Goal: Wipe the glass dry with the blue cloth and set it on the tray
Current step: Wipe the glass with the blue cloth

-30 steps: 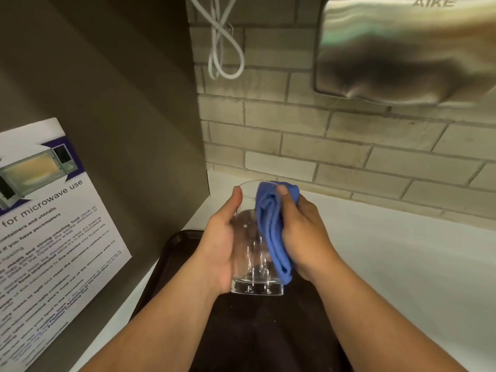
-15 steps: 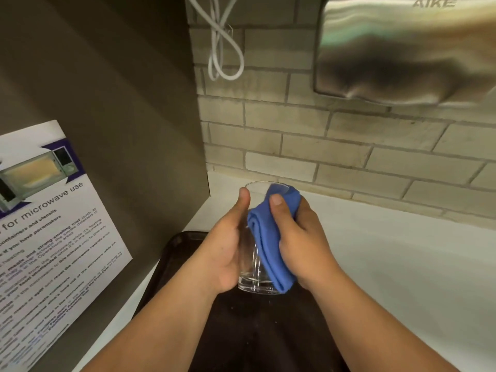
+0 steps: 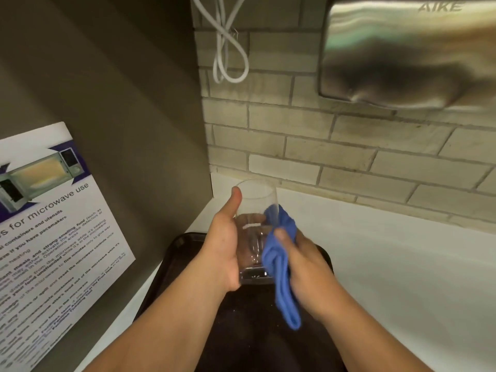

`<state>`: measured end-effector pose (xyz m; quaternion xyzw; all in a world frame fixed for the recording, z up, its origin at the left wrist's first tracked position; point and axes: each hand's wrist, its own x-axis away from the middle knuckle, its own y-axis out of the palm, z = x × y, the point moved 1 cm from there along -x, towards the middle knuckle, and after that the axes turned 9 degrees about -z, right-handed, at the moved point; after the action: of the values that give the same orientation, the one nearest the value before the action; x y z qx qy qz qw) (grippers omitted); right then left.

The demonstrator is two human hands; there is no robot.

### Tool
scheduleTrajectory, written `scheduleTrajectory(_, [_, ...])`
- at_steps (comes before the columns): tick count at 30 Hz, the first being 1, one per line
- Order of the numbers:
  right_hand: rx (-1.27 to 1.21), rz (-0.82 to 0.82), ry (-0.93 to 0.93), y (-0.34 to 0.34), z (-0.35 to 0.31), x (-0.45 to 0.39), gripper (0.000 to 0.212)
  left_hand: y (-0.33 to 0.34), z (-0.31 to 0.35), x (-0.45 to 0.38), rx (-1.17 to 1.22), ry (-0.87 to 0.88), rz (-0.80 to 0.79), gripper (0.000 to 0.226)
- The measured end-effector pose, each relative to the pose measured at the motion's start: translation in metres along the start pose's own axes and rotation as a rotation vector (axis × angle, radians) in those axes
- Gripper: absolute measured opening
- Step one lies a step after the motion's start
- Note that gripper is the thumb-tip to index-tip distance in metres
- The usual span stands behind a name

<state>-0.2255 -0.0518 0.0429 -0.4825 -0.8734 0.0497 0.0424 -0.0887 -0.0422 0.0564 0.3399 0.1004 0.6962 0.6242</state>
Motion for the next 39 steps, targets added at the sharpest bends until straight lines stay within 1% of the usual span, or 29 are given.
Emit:
scheduleTrajectory(1, [0.101, -0.053, -0.046, 0.007, 0.000, 0.008, 0.024, -0.001, 0.001, -0.001, -0.039, 0.014, 0.027, 0.079])
scheduleTrajectory(2, [0.223, -0.079, -0.101, 0.012, 0.000, 0.012, 0.033, -0.002, 0.001, -0.002, -0.084, 0.027, 0.035, 0.080])
scheduleTrajectory(3, [0.319, -0.059, -0.159, 0.016, -0.002, 0.013, 0.042, -0.004, 0.000, -0.002, -0.128, 0.019, 0.030, 0.084])
scheduleTrajectory(4, [0.346, -0.008, -0.193, 0.016, -0.006, 0.009, 0.045, -0.004, -0.003, -0.001, -0.138, 0.004, 0.006, 0.092])
scheduleTrajectory(5, [0.300, 0.055, -0.212, 0.015, -0.012, 0.004, 0.039, -0.004, -0.004, 0.000, -0.138, -0.011, -0.020, 0.099])
scheduleTrajectory(6, [0.215, 0.124, -0.198, 0.011, -0.018, -0.003, 0.032, -0.002, -0.005, 0.004, -0.141, -0.017, -0.049, 0.100])
scheduleTrajectory(7, [0.114, 0.184, -0.152, 0.006, -0.023, -0.010, 0.032, -0.002, -0.004, 0.004, -0.147, -0.008, -0.076, 0.096])
scheduleTrajectory(8, [0.011, 0.221, -0.089, 0.000, -0.026, -0.016, 0.038, -0.001, -0.004, 0.004, -0.137, 0.002, -0.100, 0.092])
scheduleTrajectory(9, [-0.076, 0.233, -0.015, -0.004, -0.027, -0.020, 0.043, 0.000, -0.003, 0.004, -0.127, 0.006, -0.110, 0.089])
scheduleTrajectory(11, [-0.171, 0.216, 0.062, -0.005, -0.026, -0.023, 0.044, 0.003, -0.001, 0.005, -0.188, 0.017, -0.054, 0.086])
scheduleTrajectory(14, [-0.097, 0.238, 0.039, 0.000, -0.017, -0.022, 0.038, 0.004, -0.005, 0.004, -0.289, 0.013, 0.100, 0.072])
scheduleTrajectory(15, [-0.045, 0.238, 0.018, 0.002, -0.016, -0.021, 0.039, 0.005, -0.007, 0.005, -0.276, 0.018, 0.104, 0.069])
scheduleTrajectory(17, [0.048, 0.239, -0.006, 0.003, -0.017, -0.024, 0.044, 0.009, -0.011, 0.007, -0.213, 0.019, 0.057, 0.069])
scheduleTrajectory(18, [0.058, 0.243, -0.004, 0.002, -0.018, -0.026, 0.047, 0.010, -0.012, 0.007, -0.179, 0.020, 0.028, 0.071])
scheduleTrajectory(20, [-0.012, 0.241, 0.045, -0.001, -0.019, -0.029, 0.051, 0.008, -0.011, 0.006, -0.145, 0.017, -0.018, 0.077])
scheduleTrajectory(21, [-0.072, 0.213, 0.080, -0.004, -0.019, -0.030, 0.051, 0.005, -0.010, 0.005, -0.138, 0.008, -0.023, 0.081])
scheduleTrajectory(23, [-0.178, 0.115, 0.099, -0.008, -0.016, -0.024, 0.037, 0.000, -0.005, 0.005, -0.058, -0.051, -0.053, 0.089])
scheduleTrajectory(24, [-0.180, 0.049, 0.080, -0.009, -0.013, -0.018, 0.030, -0.003, -0.004, 0.005, 0.002, -0.086, -0.066, 0.093])
scheduleTrajectory(26, [-0.083, -0.044, 0.036, -0.007, -0.004, -0.002, 0.024, -0.006, 0.001, 0.004, 0.060, -0.101, -0.056, 0.099])
scheduleTrajectory(28, [0.046, -0.103, -0.030, 0.002, -0.002, 0.012, 0.015, -0.009, 0.004, -0.001, 0.019, -0.052, -0.012, 0.098])
scheduleTrajectory(29, [0.146, -0.128, -0.061, 0.008, -0.003, 0.017, 0.018, -0.010, 0.004, -0.004, -0.027, -0.025, 0.007, 0.092])
scheduleTrajectory(30, [0.256, -0.124, -0.108, 0.013, -0.002, 0.017, 0.035, -0.011, 0.003, -0.005, -0.070, 0.001, -0.008, 0.086])
scheduleTrajectory(31, [0.314, -0.088, -0.152, 0.016, -0.003, 0.014, 0.051, -0.009, 0.001, -0.005, -0.108, 0.009, -0.034, 0.083])
scheduleTrajectory(32, [0.311, -0.029, -0.176, 0.017, -0.008, 0.009, 0.056, -0.007, -0.002, -0.004, -0.123, 0.000, -0.066, 0.081])
scheduleTrajectory(35, [0.101, 0.142, -0.143, 0.006, -0.023, -0.011, 0.041, -0.005, -0.004, 0.001, -0.115, 0.019, -0.141, 0.075])
scheduleTrajectory(37, [0.045, 0.167, -0.103, -0.001, -0.027, -0.021, 0.043, -0.005, -0.003, 0.003, -0.122, 0.041, -0.151, 0.074])
scheduleTrajectory(39, [0.021, 0.175, -0.091, 0.000, -0.025, -0.025, 0.043, 0.001, 0.000, 0.005, -0.179, 0.053, -0.120, 0.073])
